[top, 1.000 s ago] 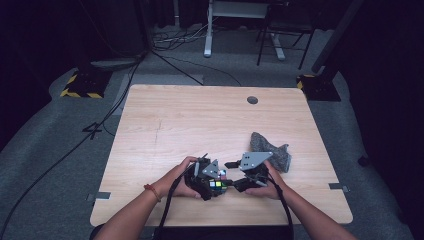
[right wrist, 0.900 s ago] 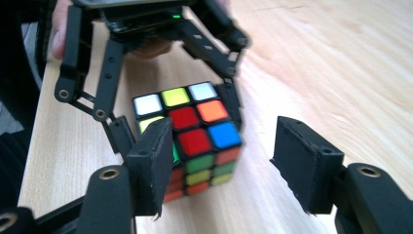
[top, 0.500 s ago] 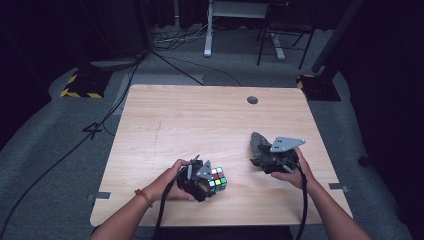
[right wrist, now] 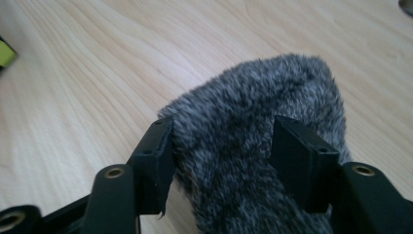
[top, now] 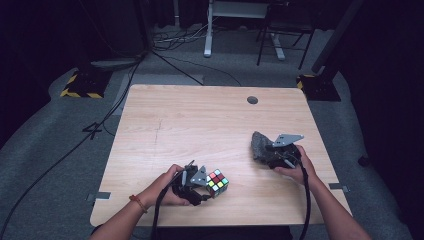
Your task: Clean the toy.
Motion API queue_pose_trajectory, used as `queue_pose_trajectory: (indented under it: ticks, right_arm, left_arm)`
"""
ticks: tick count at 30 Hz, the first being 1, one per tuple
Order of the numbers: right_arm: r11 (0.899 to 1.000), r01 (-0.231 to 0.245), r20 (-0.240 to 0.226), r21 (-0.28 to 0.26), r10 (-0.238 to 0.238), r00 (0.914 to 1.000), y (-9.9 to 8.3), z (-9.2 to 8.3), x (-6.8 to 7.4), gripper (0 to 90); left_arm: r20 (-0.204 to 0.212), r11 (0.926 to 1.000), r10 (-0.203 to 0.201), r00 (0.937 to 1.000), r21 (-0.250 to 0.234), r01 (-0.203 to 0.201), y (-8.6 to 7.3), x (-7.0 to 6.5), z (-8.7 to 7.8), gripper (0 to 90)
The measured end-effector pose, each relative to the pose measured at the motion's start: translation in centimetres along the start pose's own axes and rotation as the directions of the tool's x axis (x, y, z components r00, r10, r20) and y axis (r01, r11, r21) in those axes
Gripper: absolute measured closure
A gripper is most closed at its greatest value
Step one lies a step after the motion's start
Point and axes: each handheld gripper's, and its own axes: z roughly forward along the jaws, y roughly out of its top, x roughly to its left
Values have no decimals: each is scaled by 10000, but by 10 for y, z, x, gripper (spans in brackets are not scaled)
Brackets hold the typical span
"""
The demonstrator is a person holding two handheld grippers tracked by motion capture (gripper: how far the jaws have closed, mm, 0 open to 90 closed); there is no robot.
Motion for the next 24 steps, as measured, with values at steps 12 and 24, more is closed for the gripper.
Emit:
queue_pose_trajectory:
  ticks: [12,24]
  right_arm:
    - [9960,848,-1445,282,-799,9863,-8,6,11,839]
    - [9695,2387,-3510,550,-2050,9137,-11,-13,48,834]
  left_arm:
    - [164,10000,-59,9998,-20,59,25,-6,25,400]
    - [632,9971,335,9974,-708,-290,34,9,34,160]
